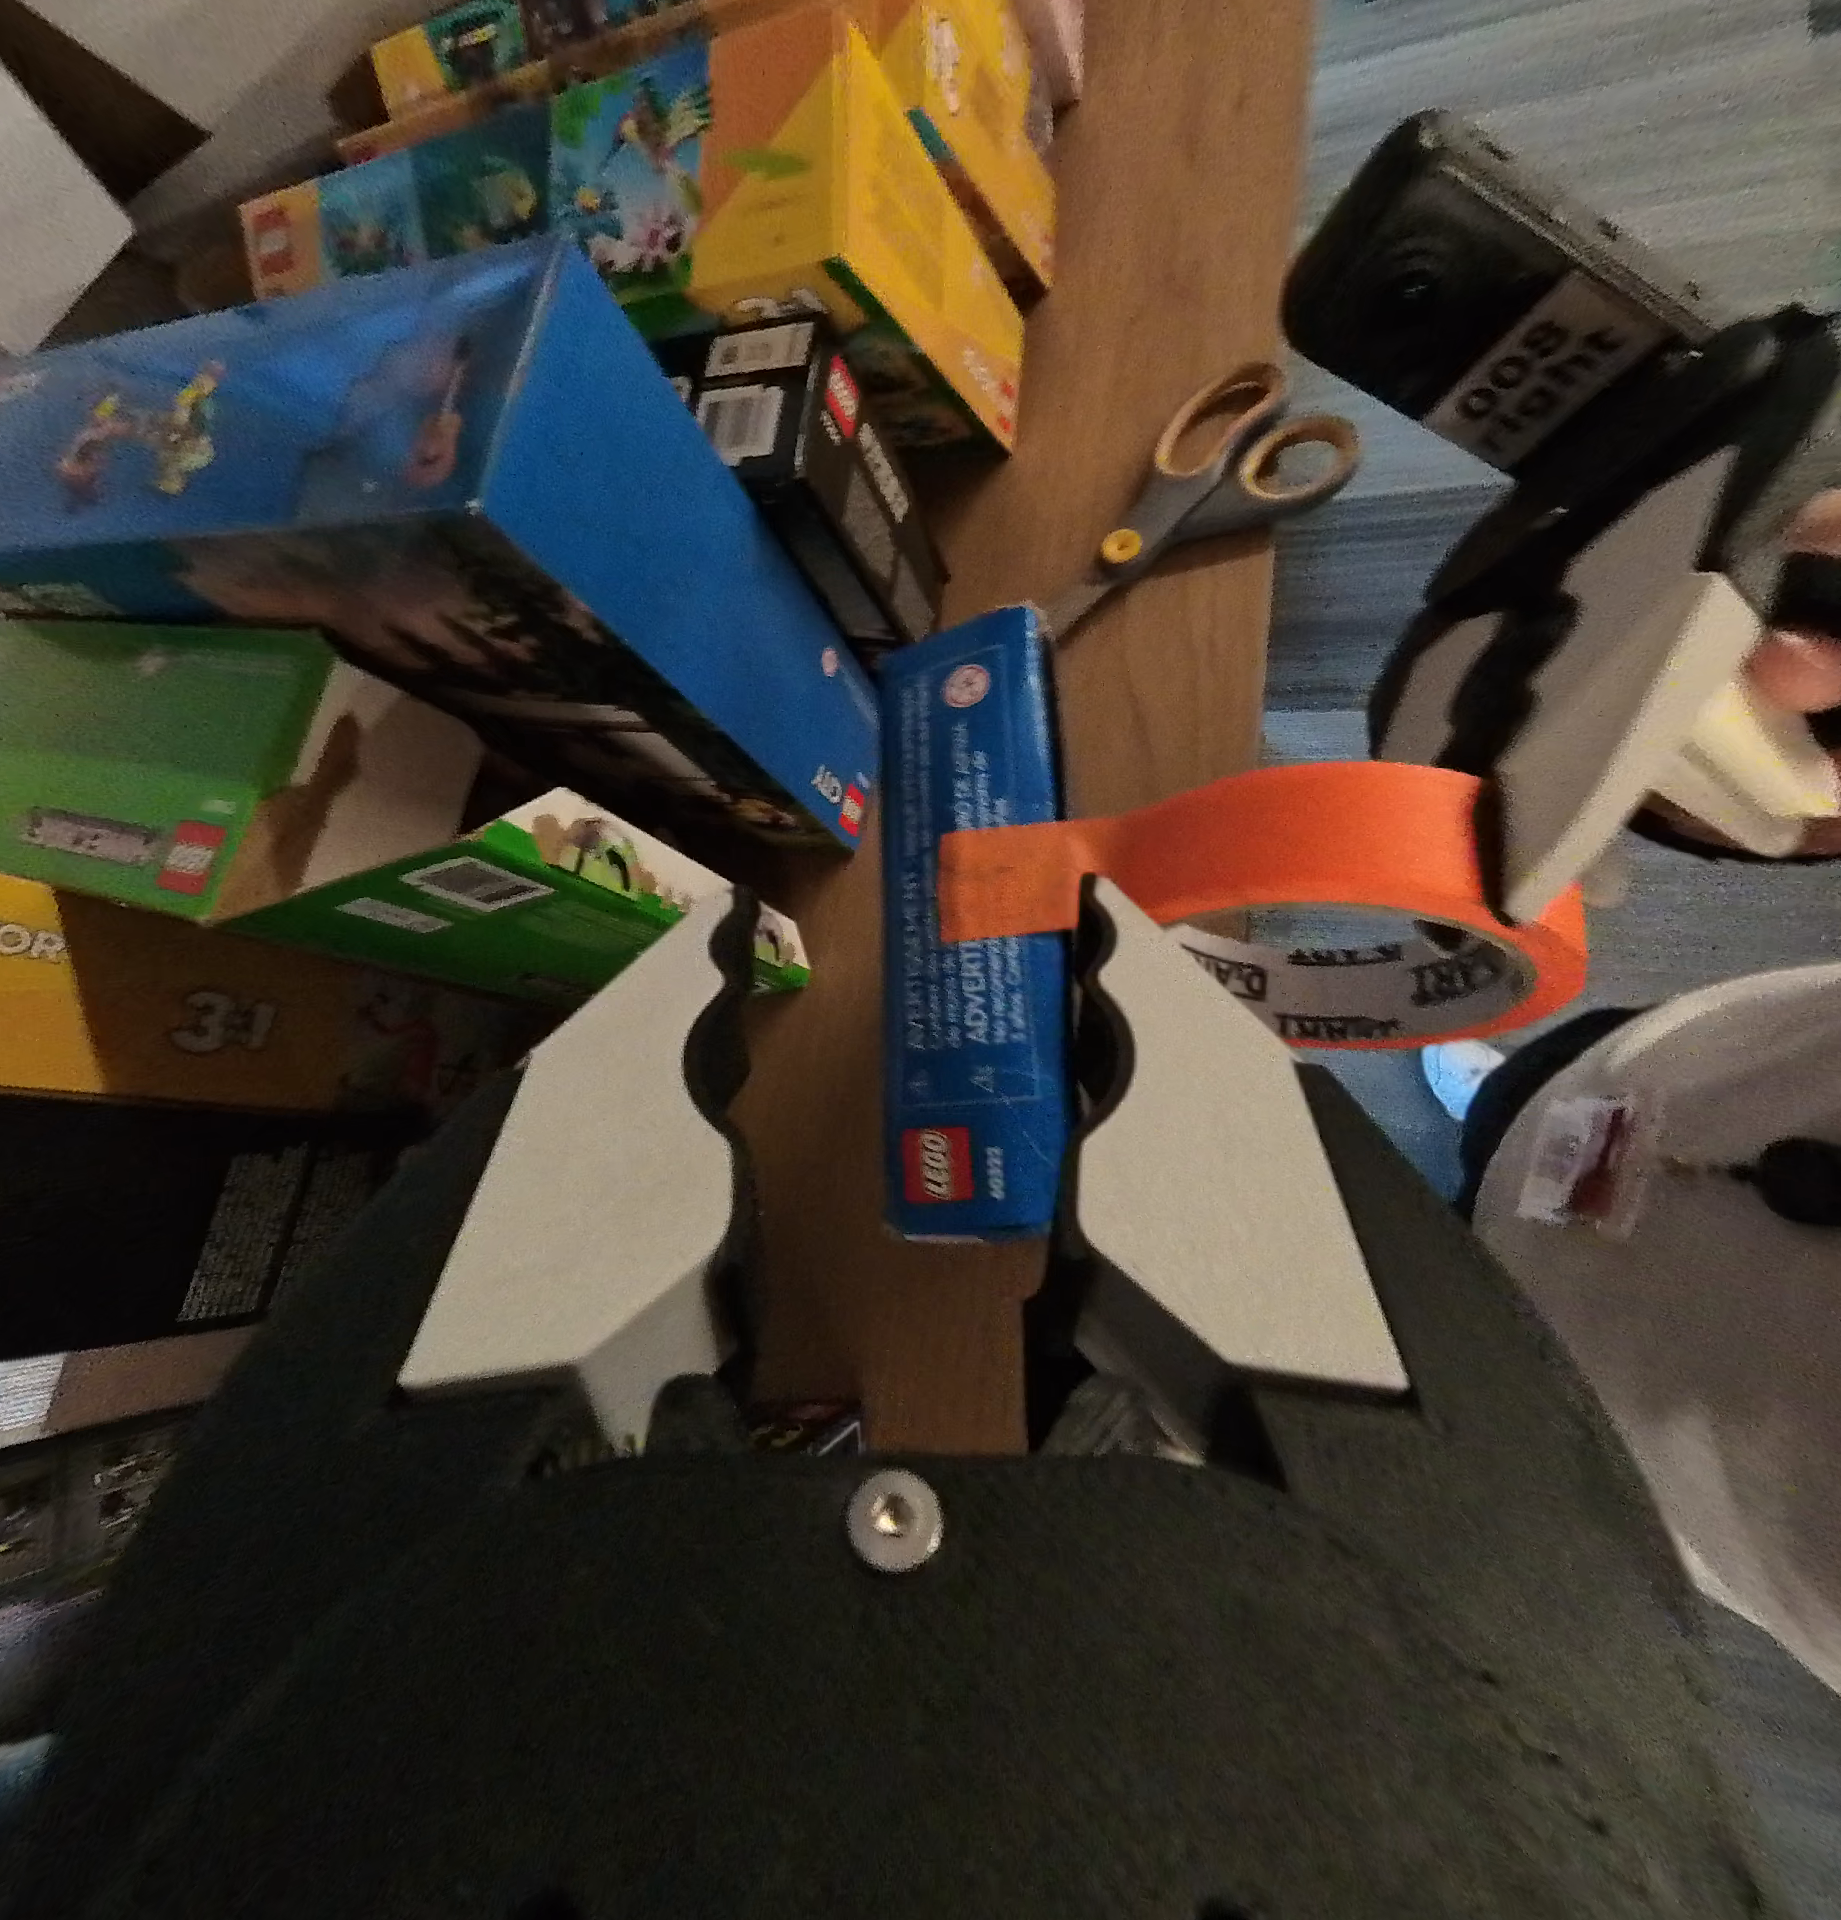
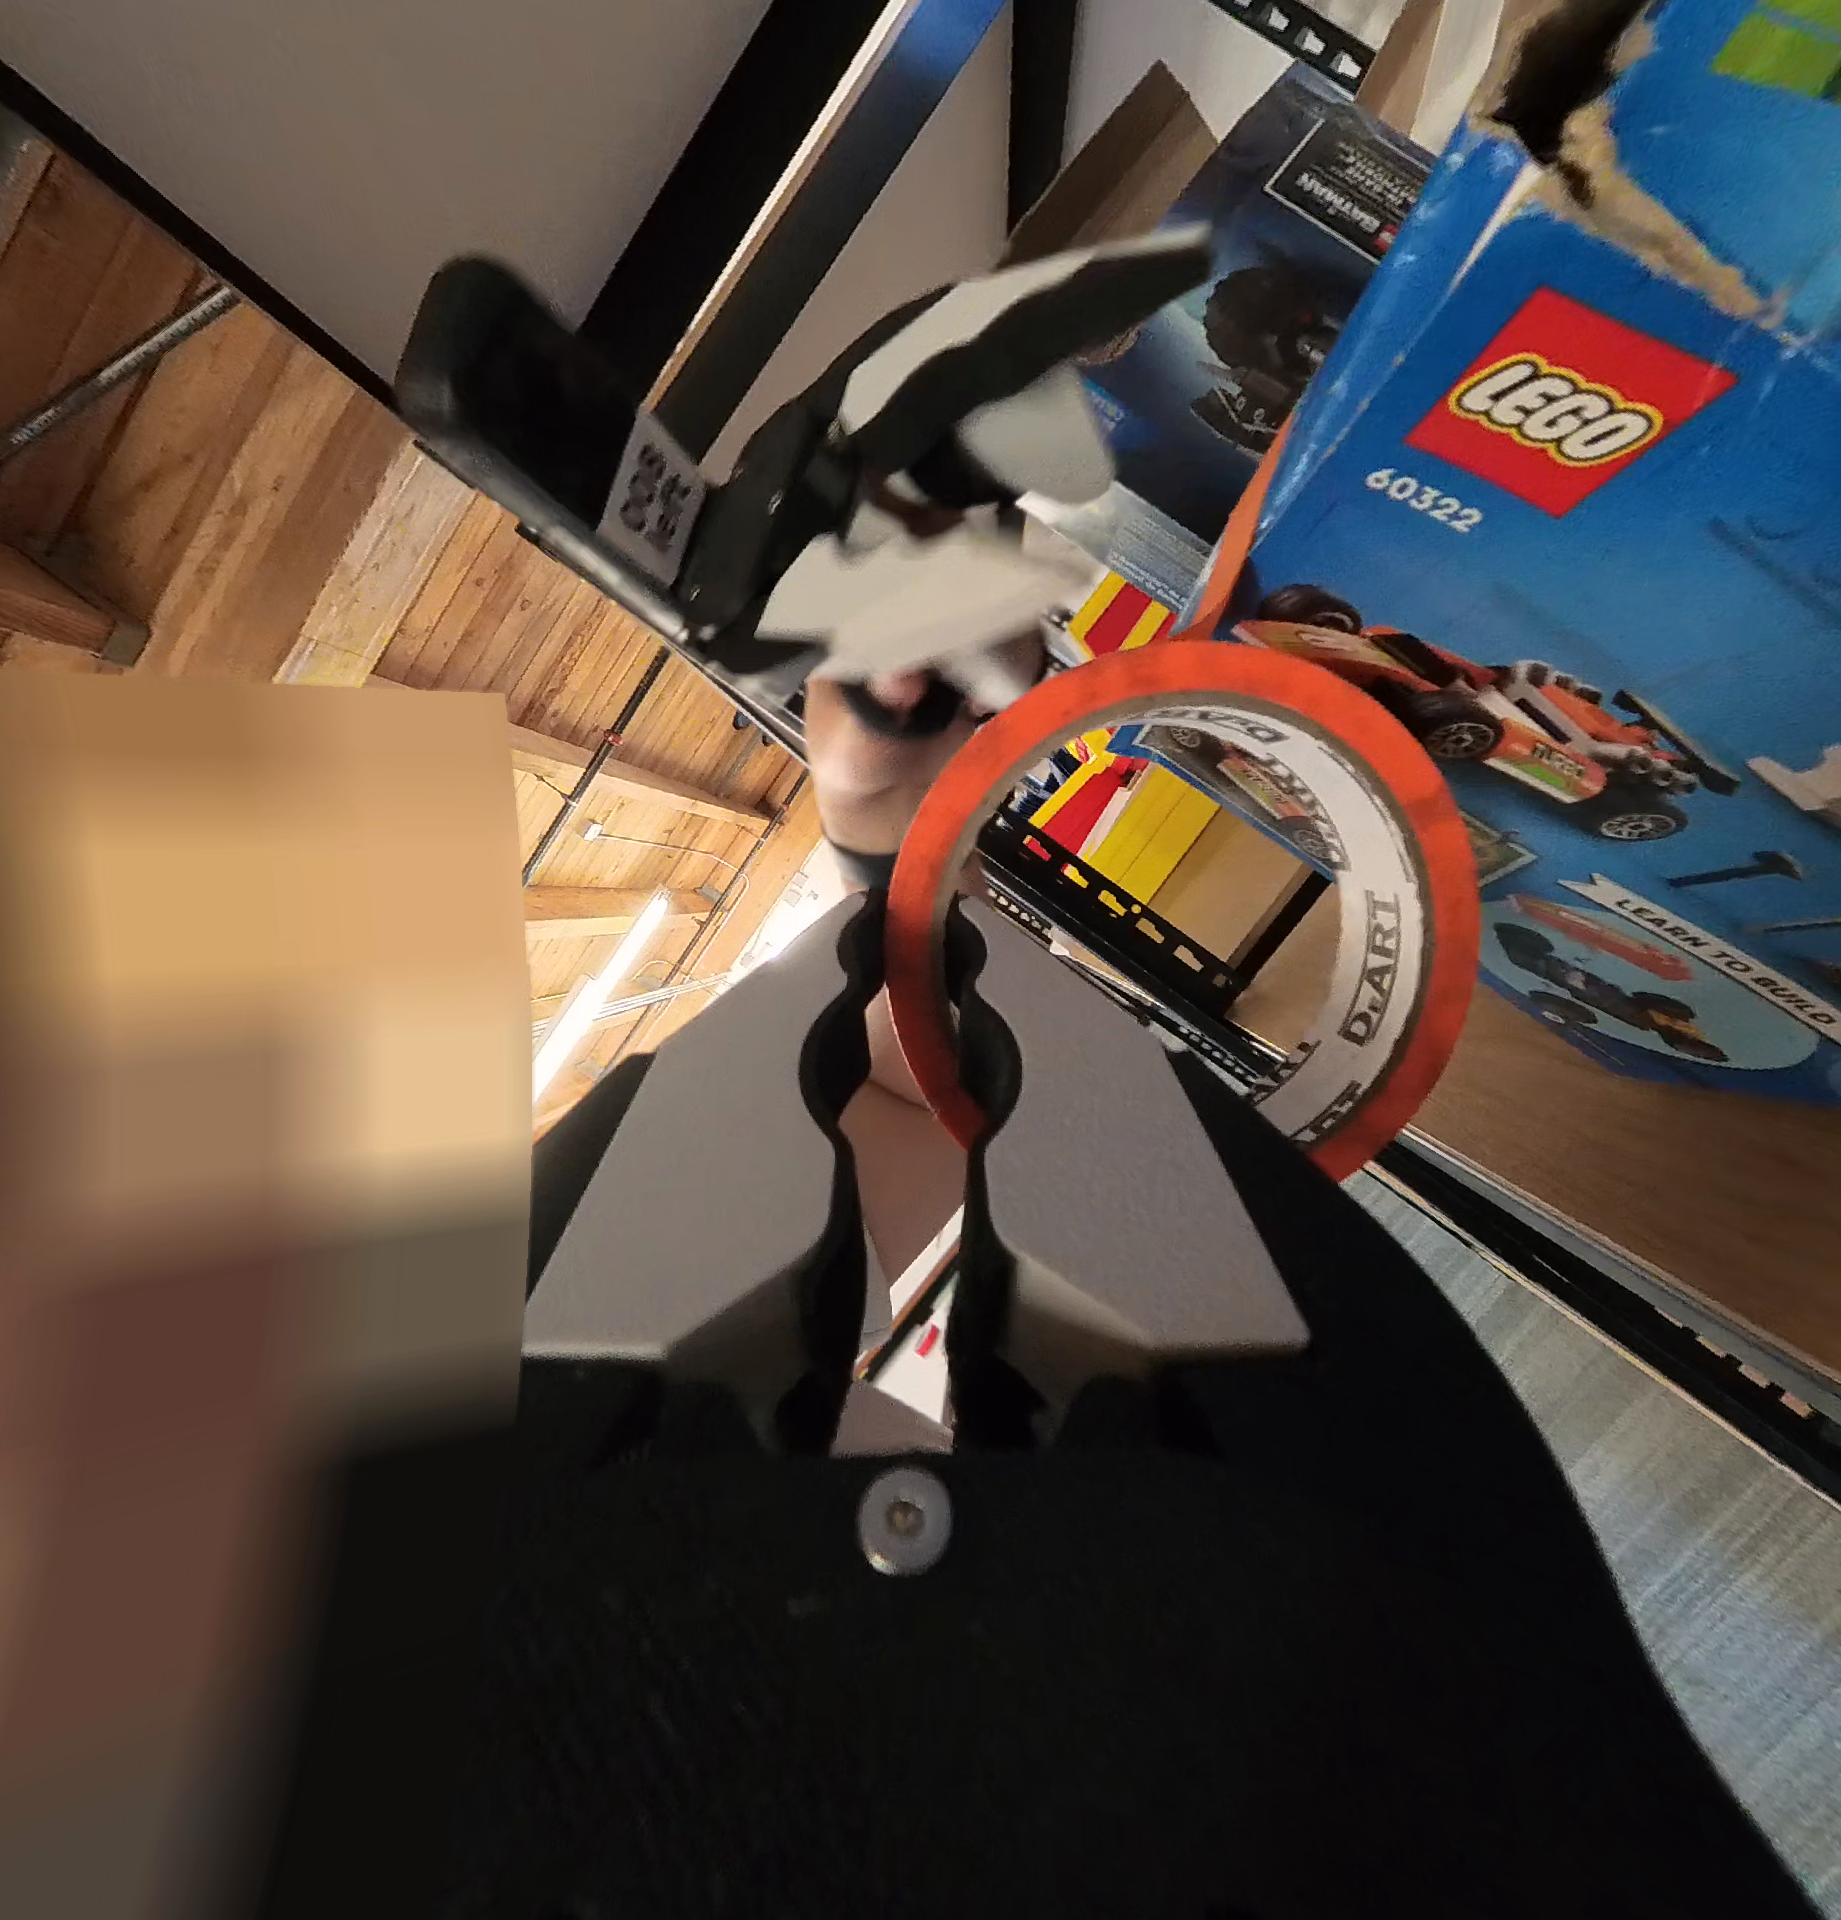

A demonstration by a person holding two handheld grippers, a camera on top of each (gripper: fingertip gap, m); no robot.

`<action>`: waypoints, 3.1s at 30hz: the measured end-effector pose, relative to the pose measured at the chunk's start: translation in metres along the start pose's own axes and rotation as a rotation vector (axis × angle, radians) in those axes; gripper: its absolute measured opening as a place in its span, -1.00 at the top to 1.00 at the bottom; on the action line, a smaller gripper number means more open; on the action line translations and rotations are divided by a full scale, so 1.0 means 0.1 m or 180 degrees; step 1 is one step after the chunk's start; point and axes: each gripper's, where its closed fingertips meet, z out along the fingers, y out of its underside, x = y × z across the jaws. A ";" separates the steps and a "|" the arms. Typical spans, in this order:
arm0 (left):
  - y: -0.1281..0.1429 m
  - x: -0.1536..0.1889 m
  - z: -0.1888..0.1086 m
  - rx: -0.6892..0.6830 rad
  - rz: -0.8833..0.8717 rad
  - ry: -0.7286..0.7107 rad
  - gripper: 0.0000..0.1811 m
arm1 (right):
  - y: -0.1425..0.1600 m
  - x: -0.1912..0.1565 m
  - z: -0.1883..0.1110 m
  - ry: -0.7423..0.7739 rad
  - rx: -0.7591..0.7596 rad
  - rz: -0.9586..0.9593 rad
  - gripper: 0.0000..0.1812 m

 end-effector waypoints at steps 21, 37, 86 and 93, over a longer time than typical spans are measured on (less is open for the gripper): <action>0.33 0.21 0.21 -0.0234 0.0952 -0.0294 0.49 | 0.02 -0.02 -0.05 0.0094 -0.0225 -0.0086 0.93; 0.34 0.20 0.21 -0.0131 0.0933 -0.0289 0.51 | 0.09 0.07 -0.07 0.0101 -0.0234 0.0006 0.92; 0.22 0.09 0.42 -0.0059 0.0092 -0.1125 0.58 | -0.32 0.09 -0.40 0.0273 -0.0998 0.0271 0.91; 0.16 0.06 0.50 -0.0067 0.0133 -0.1171 0.58 | -0.39 0.12 -0.51 0.0177 -0.1203 0.0885 0.90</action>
